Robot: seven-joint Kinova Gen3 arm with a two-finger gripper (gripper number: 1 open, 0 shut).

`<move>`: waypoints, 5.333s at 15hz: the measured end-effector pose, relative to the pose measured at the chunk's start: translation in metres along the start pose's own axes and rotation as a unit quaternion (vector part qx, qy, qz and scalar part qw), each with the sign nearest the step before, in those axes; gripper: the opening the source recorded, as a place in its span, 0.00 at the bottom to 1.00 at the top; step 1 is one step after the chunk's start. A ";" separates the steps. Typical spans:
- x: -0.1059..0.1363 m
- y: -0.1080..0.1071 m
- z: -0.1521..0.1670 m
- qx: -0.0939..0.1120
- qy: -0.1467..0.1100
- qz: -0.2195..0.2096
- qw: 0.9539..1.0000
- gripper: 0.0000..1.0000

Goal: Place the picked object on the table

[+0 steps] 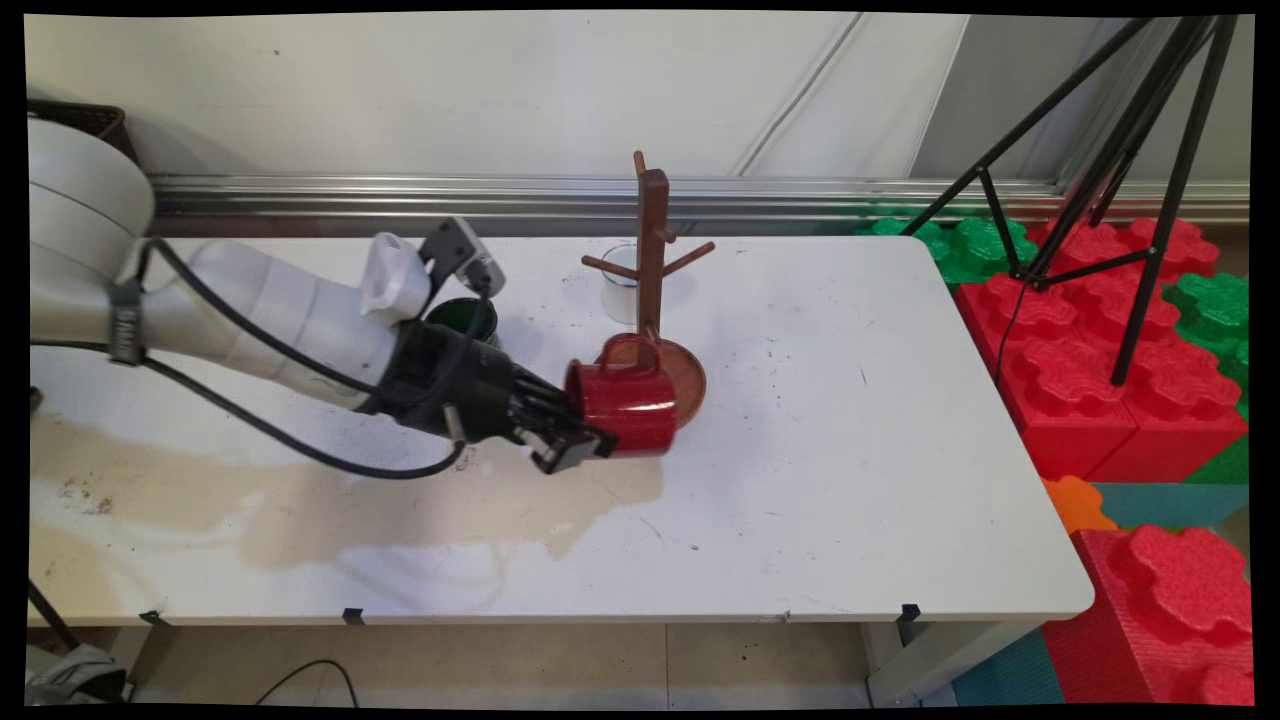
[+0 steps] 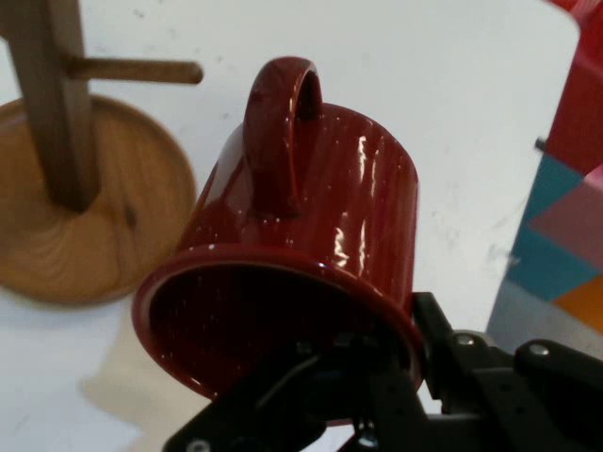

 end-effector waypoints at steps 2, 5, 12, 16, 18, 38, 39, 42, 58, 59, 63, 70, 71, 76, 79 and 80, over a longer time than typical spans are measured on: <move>0.001 0.002 -0.009 0.014 -0.011 0.009 1.000 0.00; 0.005 0.006 -0.028 0.047 -0.037 0.028 0.998 0.00; 0.020 0.018 -0.059 0.136 -0.114 0.056 0.982 0.00; 0.024 0.019 -0.063 0.176 -0.169 0.072 0.967 0.00; 0.024 0.018 -0.060 0.190 -0.195 0.079 0.959 0.00; 0.031 0.007 0.020 0.230 -0.360 0.066 0.902 0.00; 0.033 0.006 0.024 0.228 -0.367 0.068 0.899 0.00; 0.036 0.003 0.029 0.221 -0.380 0.074 0.895 0.00; 0.042 -0.010 0.050 0.227 -0.443 0.064 0.865 0.00; 0.041 -0.011 0.051 0.227 -0.446 0.062 0.864 0.00; 0.039 -0.015 0.059 0.226 -0.451 0.060 0.861 0.00; 0.038 -0.025 0.074 0.226 -0.457 0.062 0.858 0.00; 0.038 -0.026 0.075 0.226 -0.458 0.062 0.858 0.00; 0.039 -0.022 0.083 0.225 -0.456 0.068 0.859 1.00; 0.040 -0.022 0.084 0.226 -0.452 0.075 0.859 1.00; 0.041 -0.022 0.084 0.227 -0.451 0.079 0.860 1.00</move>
